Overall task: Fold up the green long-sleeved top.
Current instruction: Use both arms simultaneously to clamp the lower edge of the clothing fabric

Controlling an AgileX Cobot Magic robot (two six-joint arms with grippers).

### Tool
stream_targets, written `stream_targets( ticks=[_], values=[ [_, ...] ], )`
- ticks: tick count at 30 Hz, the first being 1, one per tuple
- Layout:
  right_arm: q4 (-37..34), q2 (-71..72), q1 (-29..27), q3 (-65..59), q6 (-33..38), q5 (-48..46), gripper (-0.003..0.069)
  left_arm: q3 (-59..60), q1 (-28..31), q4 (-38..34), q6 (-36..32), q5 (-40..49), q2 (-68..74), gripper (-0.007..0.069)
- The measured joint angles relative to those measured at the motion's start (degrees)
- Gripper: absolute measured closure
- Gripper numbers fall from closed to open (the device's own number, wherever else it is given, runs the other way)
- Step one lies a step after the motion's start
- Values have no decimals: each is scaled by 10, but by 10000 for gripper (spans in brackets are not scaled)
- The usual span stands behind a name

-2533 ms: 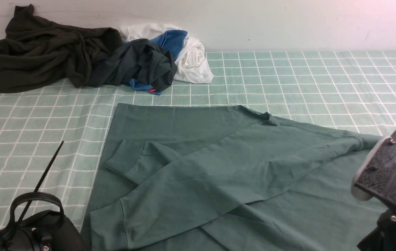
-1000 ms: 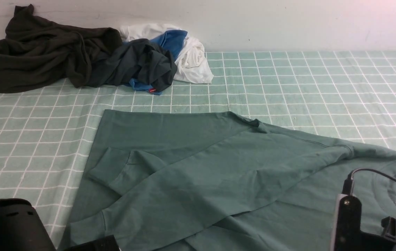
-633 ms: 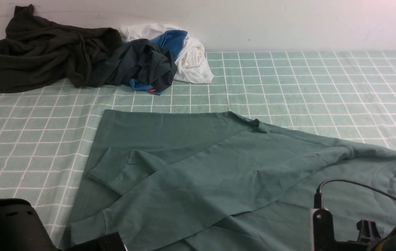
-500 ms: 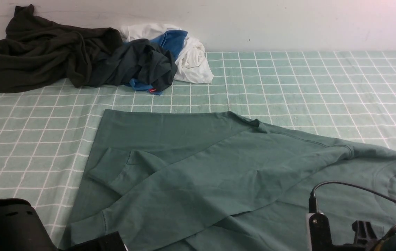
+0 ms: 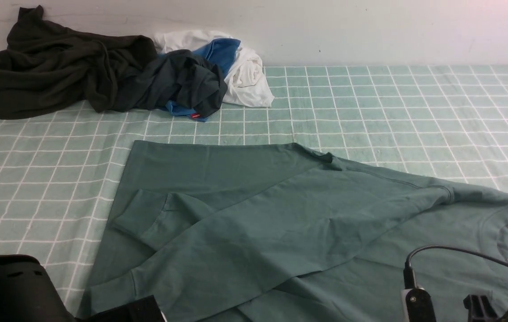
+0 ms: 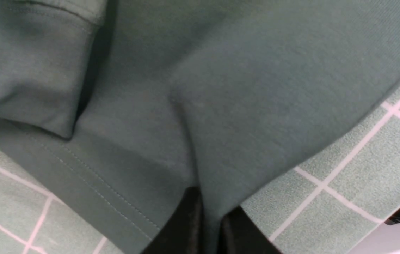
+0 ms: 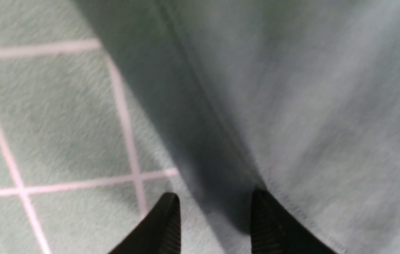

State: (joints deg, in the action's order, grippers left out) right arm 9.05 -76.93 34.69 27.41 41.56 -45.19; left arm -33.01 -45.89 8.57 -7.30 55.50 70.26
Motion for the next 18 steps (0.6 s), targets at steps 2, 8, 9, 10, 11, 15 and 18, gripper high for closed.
stream_targets(
  ticks=[2, 8, 9, 10, 11, 15, 18],
  values=[
    [-8, 2, 0, -1, 0, 1, 391, 0, 0, 0, -2, 0, 0, 618],
    [-15, 2, 0, -2, 0, 47, 393, 0, 0, 0, -2, -1, 0, 618],
    [-14, 1, 0, -2, 0, 55, 393, 0, 0, 0, -2, -1, 0, 618],
    [-13, -2, 0, -2, 0, 60, 393, 0, 0, 0, -2, -1, 0, 618],
    [-12, -3, 0, -2, 0, 61, 393, 0, 0, 0, -2, -1, 0, 618],
    [-10, -21, 0, 2, 2, 59, 393, 0, 0, 0, -2, -2, 0, 618],
    [-10, -27, 0, 5, 8, 55, 400, 0, 0, 0, -2, -2, 0, 618]
  ],
)
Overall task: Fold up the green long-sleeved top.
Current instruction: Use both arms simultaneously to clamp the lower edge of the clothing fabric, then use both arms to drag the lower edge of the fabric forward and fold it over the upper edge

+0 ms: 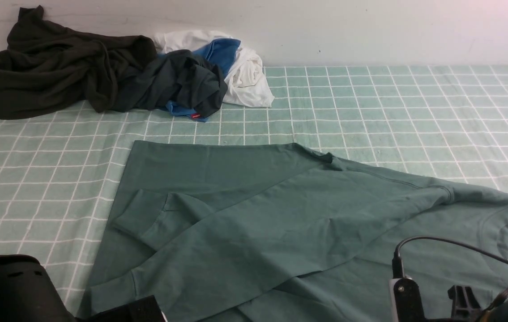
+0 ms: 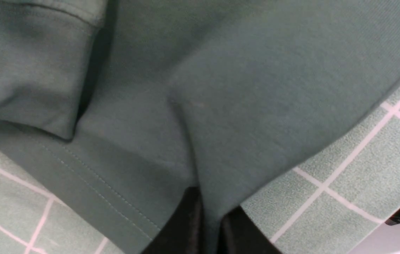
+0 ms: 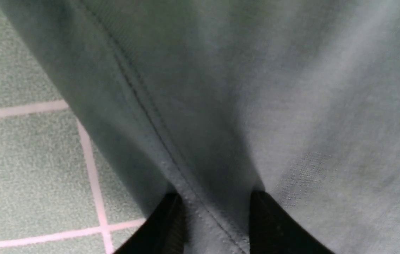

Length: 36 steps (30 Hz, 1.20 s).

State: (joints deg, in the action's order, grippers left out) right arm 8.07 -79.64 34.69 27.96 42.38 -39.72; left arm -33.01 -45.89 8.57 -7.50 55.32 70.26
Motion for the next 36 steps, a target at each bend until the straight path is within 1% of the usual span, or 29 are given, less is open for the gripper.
stream_targets(
  ticks=[2, 4, 5, 6, 7, 8, 10, 16, 21, 23, 24, 25, 27, 30, 31, 34, 36],
  values=[
    [0, -1, 0, 0, 5, -1, 414, 0, 0, 0, 0, 0, 0, 618],
    [-3, -1, 0, 2, 6, -6, 480, 0, 0, 0, 0, 0, 0, 618],
    [-3, -1, 0, 3, 6, -6, 488, 0, 0, 0, 0, 0, 0, 618],
    [-4, -4, 0, 8, 6, -8, 561, 0, 0, 0, 0, 0, 0, 618],
    [-4, -5, 0, 11, 6, -9, 602, 0, 0, 0, 0, 0, 0, 618],
    [-3, -8, 0, 15, 6, -9, 630, 0, 0, 0, 0, 0, 0, 618],
    [-2, -12, 0, 26, -1, -9, 652, 0, 0, 0, 0, -1, 0, 618],
    [4, -14, 0, 80, -41, -34, 659, -8, 0, 20, 11, 6, 0, 618],
    [15, -14, -5, 158, -44, -125, 659, -73, 4, 86, 52, 52, 0, 617],
    [21, -15, -19, 198, -41, -160, 659, -107, 23, 100, 54, 60, 0, 614],
    [21, -15, -24, 202, -40, -167, 659, -111, 23, 100, 54, 60, 1, 614],
    [21, -16, -43, 232, -32, -187, 659, -140, 44, 104, 49, 61, 3, 609],
    [8, -20, -82, 278, -12, -198, 659, -190, 92, 104, 34, 60, 15, 607],
    [-34, -27, -131, 327, 30, -192, 659, -250, 147, 103, 6, 56, 45, 607],
    [-65, -37, -156, 353, 58, -186, 659, -283, 170, 102, -12, 50, 69, 607],
    [-121, -68, -193, 400, 108, -181, 659, -353, 218, 95, -41, 34, 131, 607],
    [-141, -86, -206, 421, 128, -181, 659, -380, 231, 94, -49, 29, 162, 607]
  ],
)
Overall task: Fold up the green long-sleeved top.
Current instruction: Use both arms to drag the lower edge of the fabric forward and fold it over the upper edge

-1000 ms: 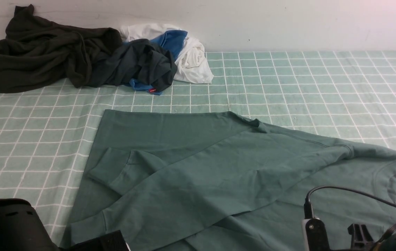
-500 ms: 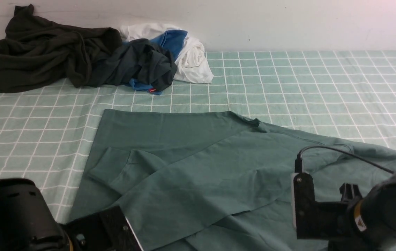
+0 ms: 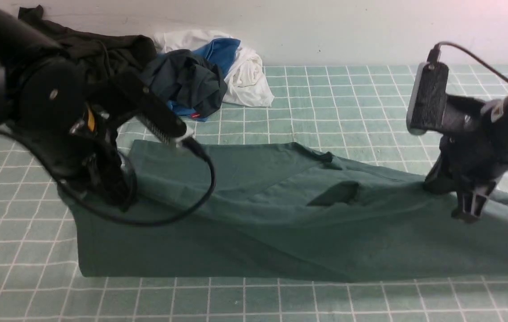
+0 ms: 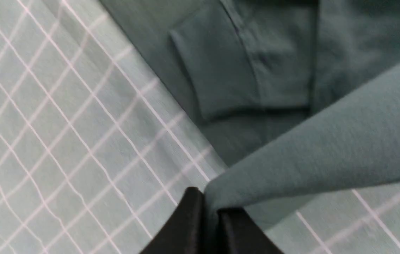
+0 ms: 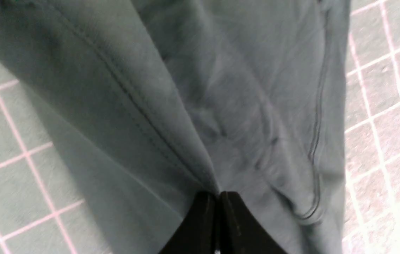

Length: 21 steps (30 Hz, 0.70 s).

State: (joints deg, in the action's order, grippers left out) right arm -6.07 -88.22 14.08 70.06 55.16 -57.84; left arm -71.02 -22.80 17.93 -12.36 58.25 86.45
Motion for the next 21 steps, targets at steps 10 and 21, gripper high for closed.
stream_targets(
  ticks=[10, 21],
  values=[
    [-35, -185, -49, 154, -13, 80, 659, -259, 76, -3, -32, -15, 252, 607],
    [-28, -277, -50, 191, -108, 222, 519, -311, 110, -3, -14, -81, 370, 580]
  ],
)
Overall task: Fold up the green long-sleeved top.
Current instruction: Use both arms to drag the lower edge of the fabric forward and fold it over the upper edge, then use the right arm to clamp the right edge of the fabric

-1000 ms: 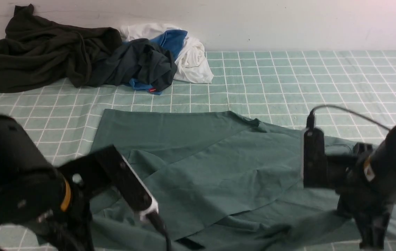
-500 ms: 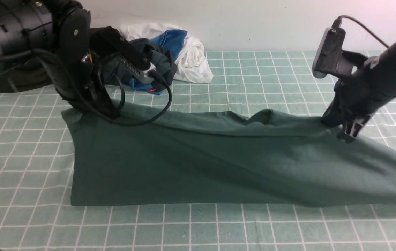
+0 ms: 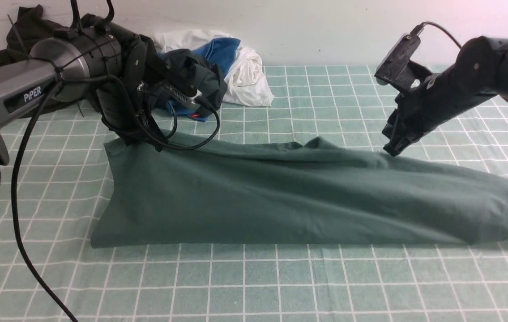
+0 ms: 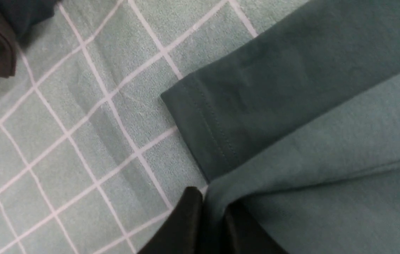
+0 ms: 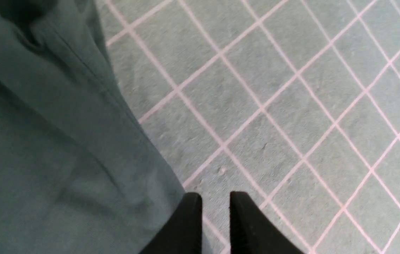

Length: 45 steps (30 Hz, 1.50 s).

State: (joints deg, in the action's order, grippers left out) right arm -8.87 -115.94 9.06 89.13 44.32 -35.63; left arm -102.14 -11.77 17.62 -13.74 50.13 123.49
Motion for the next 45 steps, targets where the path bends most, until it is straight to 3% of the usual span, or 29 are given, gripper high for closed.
stream_targets(
  ticks=[6, 8, 13, 19, 23, 29, 34, 36, 37, 38, 42, 45],
  values=[
    [-3, 5, 1, 2, -121, 26, 330, -3, 12, 0, 42, -35, 10, 454],
    [-14, 12, 12, 4, -156, -13, 285, -5, 14, 3, 70, -33, 10, 353],
    [-67, -1, 62, 4, -167, -72, 268, -7, 14, -2, 94, 3, 7, 238],
    [-89, -61, 103, 4, -169, -10, 268, -7, 6, -4, 94, 43, -20, 230],
    [-90, -107, 94, 6, -218, 125, 270, -8, -6, -5, 94, 86, -59, 279],
    [-91, -118, 38, 66, -301, 134, 270, -8, -15, -11, 93, 124, -102, 391],
    [-81, -104, -18, 175, -318, -49, 270, -7, -25, -52, 83, 166, -119, 522],
    [-51, -80, -33, 224, -318, -169, 270, 5, -34, -86, 59, 185, -121, 580],
    [-51, -76, -34, 224, -318, -178, 270, 8, -35, -89, 54, 185, -121, 585],
    [-16, -54, -37, 241, -315, -260, 270, 35, -44, -111, 35, 189, -121, 615],
    [35, -22, -39, 244, -313, -344, 270, 106, -52, -140, 22, 176, -122, 628],
    [47, 3, -40, 231, -319, -352, 270, 168, -53, -146, 22, 146, -123, 628]
  ],
)
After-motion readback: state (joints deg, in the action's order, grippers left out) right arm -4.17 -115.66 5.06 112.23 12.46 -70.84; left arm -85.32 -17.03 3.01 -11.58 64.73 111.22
